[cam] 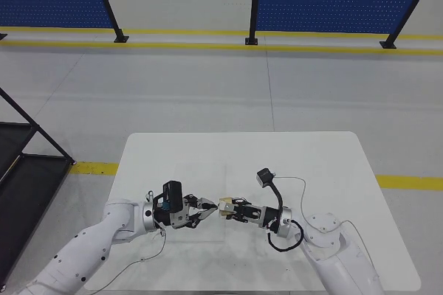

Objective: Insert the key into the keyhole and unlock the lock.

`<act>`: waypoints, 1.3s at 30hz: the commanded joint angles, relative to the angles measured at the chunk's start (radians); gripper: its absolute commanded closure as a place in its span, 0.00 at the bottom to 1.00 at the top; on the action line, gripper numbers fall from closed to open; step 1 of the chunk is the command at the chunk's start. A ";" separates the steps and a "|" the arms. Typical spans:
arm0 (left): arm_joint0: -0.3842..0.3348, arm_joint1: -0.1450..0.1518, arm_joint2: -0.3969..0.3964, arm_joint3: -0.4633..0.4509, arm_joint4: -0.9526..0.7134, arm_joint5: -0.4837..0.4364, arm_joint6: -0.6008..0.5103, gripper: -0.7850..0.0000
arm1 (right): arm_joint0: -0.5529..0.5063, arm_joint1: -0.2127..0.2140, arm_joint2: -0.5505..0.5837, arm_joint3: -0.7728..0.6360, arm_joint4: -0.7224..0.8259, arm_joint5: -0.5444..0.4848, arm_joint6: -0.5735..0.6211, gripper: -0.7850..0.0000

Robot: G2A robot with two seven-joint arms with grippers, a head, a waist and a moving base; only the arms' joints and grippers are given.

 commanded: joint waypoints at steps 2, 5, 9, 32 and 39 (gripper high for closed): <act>0.003 -0.002 -0.002 0.000 0.014 0.005 0.006 1.00 | 0.000 0.000 0.000 0.000 0.000 0.000 0.000 1.00; 0.005 -0.003 -0.003 -0.003 0.027 0.009 0.008 1.00 | 0.000 0.000 0.000 0.000 0.000 0.000 0.000 1.00; 0.007 -0.005 -0.005 -0.005 0.044 0.009 0.012 1.00 | 0.000 0.000 0.000 0.000 0.000 0.000 0.000 1.00; 0.048 -0.013 -0.033 -0.024 0.124 0.064 0.066 1.00 | 0.000 0.000 0.000 0.000 0.000 0.000 0.000 1.00; 0.059 -0.014 -0.046 -0.030 0.127 0.064 0.067 1.00 | 0.000 0.000 0.000 0.000 0.000 0.000 0.000 1.00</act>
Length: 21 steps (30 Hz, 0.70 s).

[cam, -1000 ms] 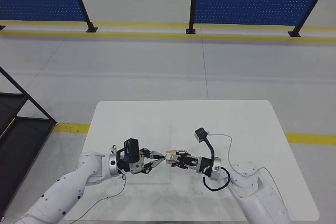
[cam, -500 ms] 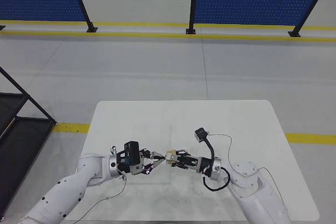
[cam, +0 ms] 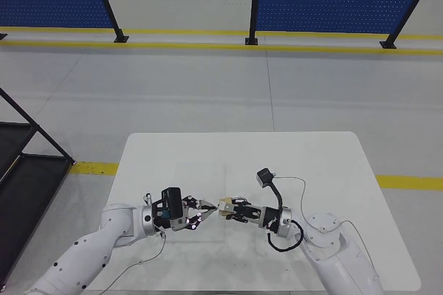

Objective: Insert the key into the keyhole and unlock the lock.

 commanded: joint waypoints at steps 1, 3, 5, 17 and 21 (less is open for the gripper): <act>0.002 0.000 -0.003 -0.001 0.000 -0.002 -0.001 1.00 | 0.000 0.000 0.000 0.000 0.000 0.000 0.000 1.00; 0.004 -0.001 -0.007 -0.001 0.000 -0.003 -0.002 1.00 | 0.000 0.000 0.000 0.000 0.000 0.000 0.000 1.00; 0.007 -0.001 -0.011 -0.001 -0.003 -0.002 -0.003 1.00 | 0.000 0.000 0.000 0.000 0.000 0.000 0.000 1.00; 0.010 -0.005 -0.025 0.003 -0.006 -0.004 -0.004 1.00 | 0.000 0.000 0.000 0.000 0.000 0.000 0.000 1.00; 0.007 -0.007 -0.027 0.008 -0.009 -0.008 -0.006 1.00 | 0.000 0.000 0.000 0.000 0.000 0.000 0.000 1.00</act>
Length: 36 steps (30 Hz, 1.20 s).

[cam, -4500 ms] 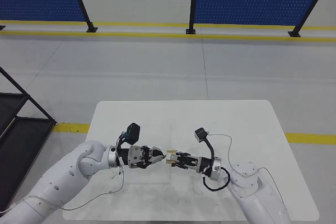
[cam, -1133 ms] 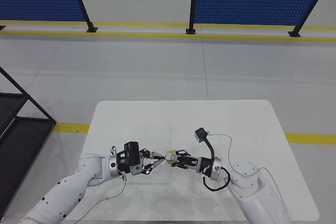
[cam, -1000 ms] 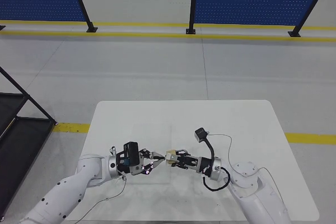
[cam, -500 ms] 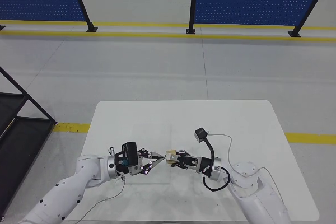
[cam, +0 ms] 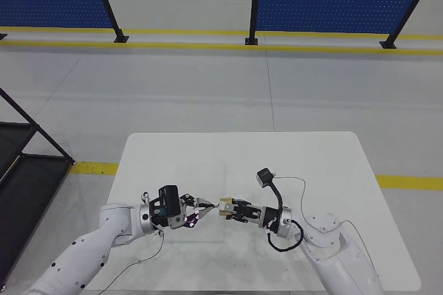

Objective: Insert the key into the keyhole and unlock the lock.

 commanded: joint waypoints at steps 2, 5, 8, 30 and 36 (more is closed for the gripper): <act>-0.002 -0.002 -0.001 0.003 -0.002 -0.001 -0.003 1.00 | 0.000 0.000 0.000 0.000 0.000 0.000 0.000 1.00; -0.005 -0.003 -0.002 0.004 -0.001 -0.004 -0.006 1.00 | 0.000 0.000 0.000 0.000 0.000 0.000 0.000 1.00; -0.006 -0.005 -0.003 0.005 0.005 -0.002 -0.004 1.00 | 0.000 0.000 0.000 0.000 0.000 0.000 0.000 1.00; 0.006 -0.012 -0.020 0.011 0.015 0.005 0.014 1.00 | 0.000 0.000 0.000 0.000 0.000 0.000 0.000 1.00; 0.014 -0.014 -0.030 0.014 0.013 0.023 0.017 1.00 | 0.000 0.000 0.000 0.000 0.000 0.000 0.000 1.00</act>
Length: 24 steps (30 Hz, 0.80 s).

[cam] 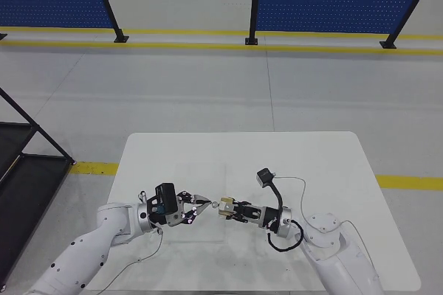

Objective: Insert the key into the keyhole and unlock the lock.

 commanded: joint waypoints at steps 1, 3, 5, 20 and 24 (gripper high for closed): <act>0.002 -0.001 -0.003 0.001 -0.002 0.004 0.002 1.00 | 0.000 0.000 0.000 0.000 0.000 0.000 0.000 1.00; 0.005 -0.001 -0.007 0.006 -0.006 0.008 0.005 1.00 | 0.000 0.000 0.000 0.000 0.000 0.000 0.000 1.00; 0.006 -0.002 -0.015 0.014 -0.009 0.012 0.008 1.00 | 0.000 0.000 0.000 0.000 0.000 0.000 0.000 1.00; 0.055 0.001 -0.096 0.051 -0.064 0.024 0.038 0.00 | 0.000 0.000 0.000 0.000 0.000 0.000 0.000 1.00; 0.071 0.002 -0.123 0.063 -0.081 0.023 0.047 0.00 | 0.000 0.000 0.000 0.000 0.000 0.000 0.000 1.00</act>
